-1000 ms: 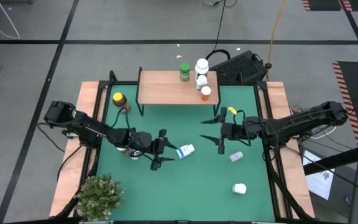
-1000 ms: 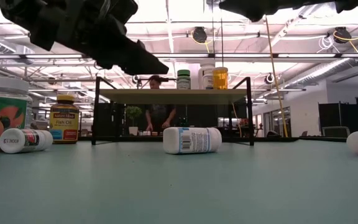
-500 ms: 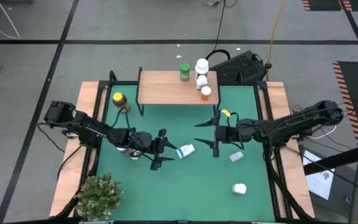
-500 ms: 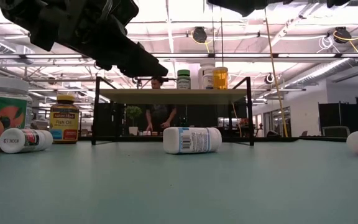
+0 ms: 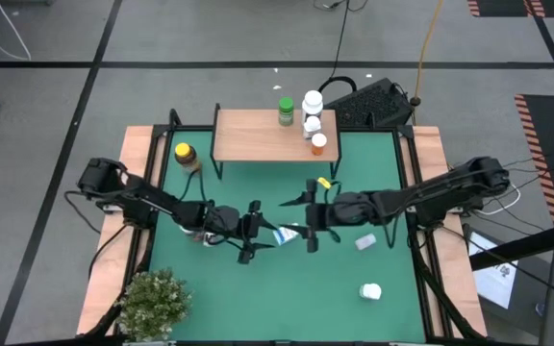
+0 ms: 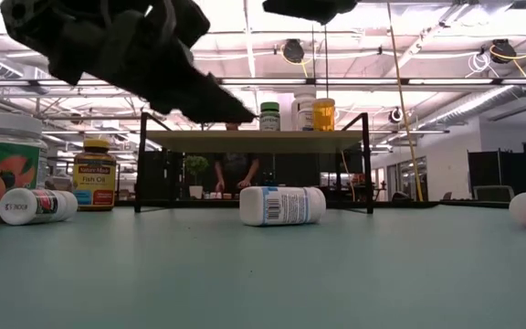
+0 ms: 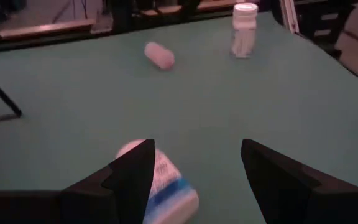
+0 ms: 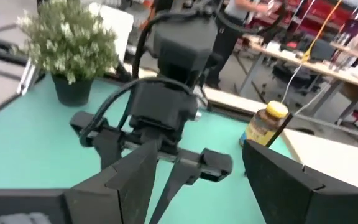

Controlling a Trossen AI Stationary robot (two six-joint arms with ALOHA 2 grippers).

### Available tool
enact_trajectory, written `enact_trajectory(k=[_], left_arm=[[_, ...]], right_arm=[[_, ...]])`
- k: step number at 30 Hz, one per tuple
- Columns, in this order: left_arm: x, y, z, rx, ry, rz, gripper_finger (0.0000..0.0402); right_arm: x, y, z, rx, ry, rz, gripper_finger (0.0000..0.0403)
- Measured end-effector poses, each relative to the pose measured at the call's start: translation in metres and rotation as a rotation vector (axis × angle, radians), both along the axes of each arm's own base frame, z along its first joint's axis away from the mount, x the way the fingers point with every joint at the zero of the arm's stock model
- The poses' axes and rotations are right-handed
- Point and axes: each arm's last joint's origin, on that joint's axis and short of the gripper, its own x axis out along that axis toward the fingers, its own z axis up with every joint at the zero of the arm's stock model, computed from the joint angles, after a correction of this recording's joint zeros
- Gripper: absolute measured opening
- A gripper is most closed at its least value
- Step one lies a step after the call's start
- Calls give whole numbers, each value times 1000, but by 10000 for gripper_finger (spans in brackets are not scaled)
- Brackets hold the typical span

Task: Pick and place medicine bottles onto shelf by color
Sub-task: Put the transparent pill bottle on the shelf

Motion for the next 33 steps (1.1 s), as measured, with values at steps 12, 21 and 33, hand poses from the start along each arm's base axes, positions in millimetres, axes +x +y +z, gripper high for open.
enact_trajectory(k=[12, 21, 33], left_arm=[[7, 0, -19, 15, 65, 36, 269], [6, 0, -20, -46, 87, 66, 331], [5, 0, -23, -65, 123, 80, 337]], right_arm=[[-3, -1, 1, 45, 140, -140, 231], [-32, 5, -54, 234, 464, -261, 231], [-65, 4, -112, 446, 556, -433, 231]])
